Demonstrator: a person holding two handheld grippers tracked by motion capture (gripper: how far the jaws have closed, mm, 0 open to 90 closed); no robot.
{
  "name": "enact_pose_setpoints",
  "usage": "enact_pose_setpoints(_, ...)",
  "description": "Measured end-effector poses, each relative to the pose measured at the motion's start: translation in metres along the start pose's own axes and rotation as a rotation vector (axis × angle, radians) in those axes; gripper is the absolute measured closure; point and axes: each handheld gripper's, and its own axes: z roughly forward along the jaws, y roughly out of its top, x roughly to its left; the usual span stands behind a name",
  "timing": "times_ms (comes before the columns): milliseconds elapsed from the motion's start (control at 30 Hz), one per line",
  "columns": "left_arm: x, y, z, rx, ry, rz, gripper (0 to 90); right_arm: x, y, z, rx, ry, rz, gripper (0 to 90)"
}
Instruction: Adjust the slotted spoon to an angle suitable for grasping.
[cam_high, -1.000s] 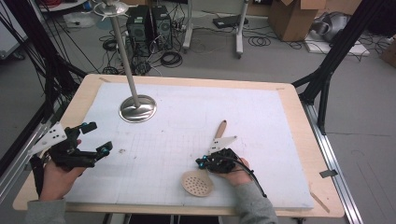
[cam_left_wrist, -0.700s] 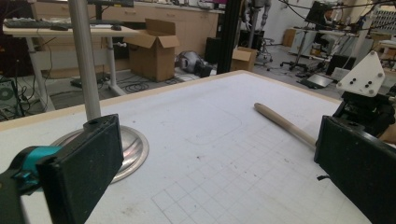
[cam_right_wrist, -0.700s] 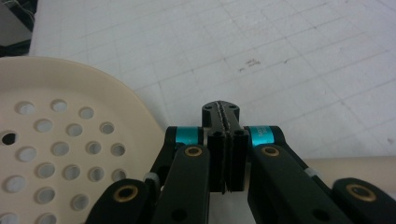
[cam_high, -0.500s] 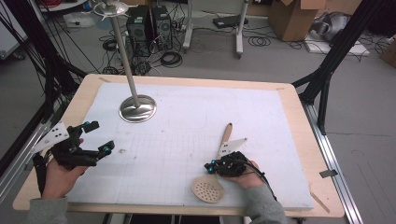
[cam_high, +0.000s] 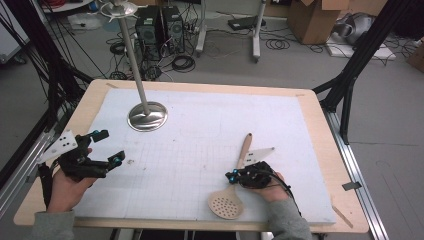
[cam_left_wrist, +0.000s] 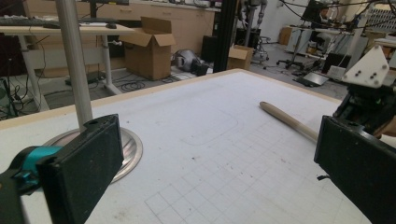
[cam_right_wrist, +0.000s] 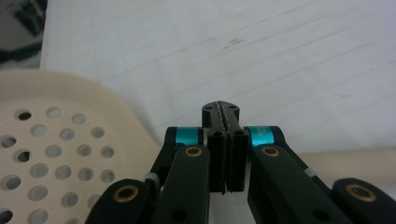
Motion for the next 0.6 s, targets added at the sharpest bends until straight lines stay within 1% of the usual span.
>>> enact_pose_setpoints(33, 0.000, 0.000, 0.001, 0.001, -0.002, 0.000, 1.8, -0.005, -0.003, -0.011, -0.035, -0.042, 0.021, 90.0)
enact_pose_setpoints(100, -0.001, -0.001, 0.001, 0.002, -0.002, 0.000, 1.8, -0.009, -0.007, -0.020, -0.042, -0.079, 0.038, 90.0)
enact_pose_setpoints(200, -0.002, -0.001, 0.002, 0.005, -0.004, 0.001, 1.8, -0.016, -0.015, -0.026, -0.037, -0.126, 0.069, 90.0)
enact_pose_setpoints(233, -0.002, -0.001, 0.002, 0.007, -0.005, 0.002, 1.7, -0.017, -0.017, -0.027, -0.034, -0.138, 0.081, 90.0)
enact_pose_setpoints(333, -0.002, -0.002, 0.003, 0.010, -0.005, 0.003, 1.7, -0.020, -0.019, -0.027, -0.024, -0.170, 0.092, 90.0)
enact_pose_setpoints(367, -0.002, -0.002, 0.003, 0.010, -0.005, 0.003, 1.8, -0.020, -0.019, -0.027, -0.024, -0.170, 0.092, 90.0)
enact_pose_setpoints(400, -0.002, -0.002, 0.002, 0.009, -0.004, 0.001, 1.8, -0.021, -0.019, -0.026, -0.018, -0.193, 0.100, 90.0)
enact_pose_setpoints(433, -0.002, -0.002, 0.002, 0.010, -0.004, 0.003, 1.8, -0.022, -0.019, -0.025, -0.014, -0.204, 0.093, 90.0)
enact_pose_setpoints(500, -0.001, -0.002, 0.001, 0.008, -0.001, -0.001, 1.7, -0.023, -0.019, -0.023, 0.004, -0.224, 0.097, 90.0)
enact_pose_setpoints(567, -0.001, -0.002, 0.001, 0.010, -0.002, 0.002, 1.8, -0.023, -0.020, -0.021, 0.012, -0.229, 0.092, 90.0)
enact_pose_setpoints(600, -0.001, -0.002, 0.000, 0.007, -0.002, 0.001, 1.8, -0.024, -0.020, -0.017, 0.013, -0.223, 0.093, 90.0)
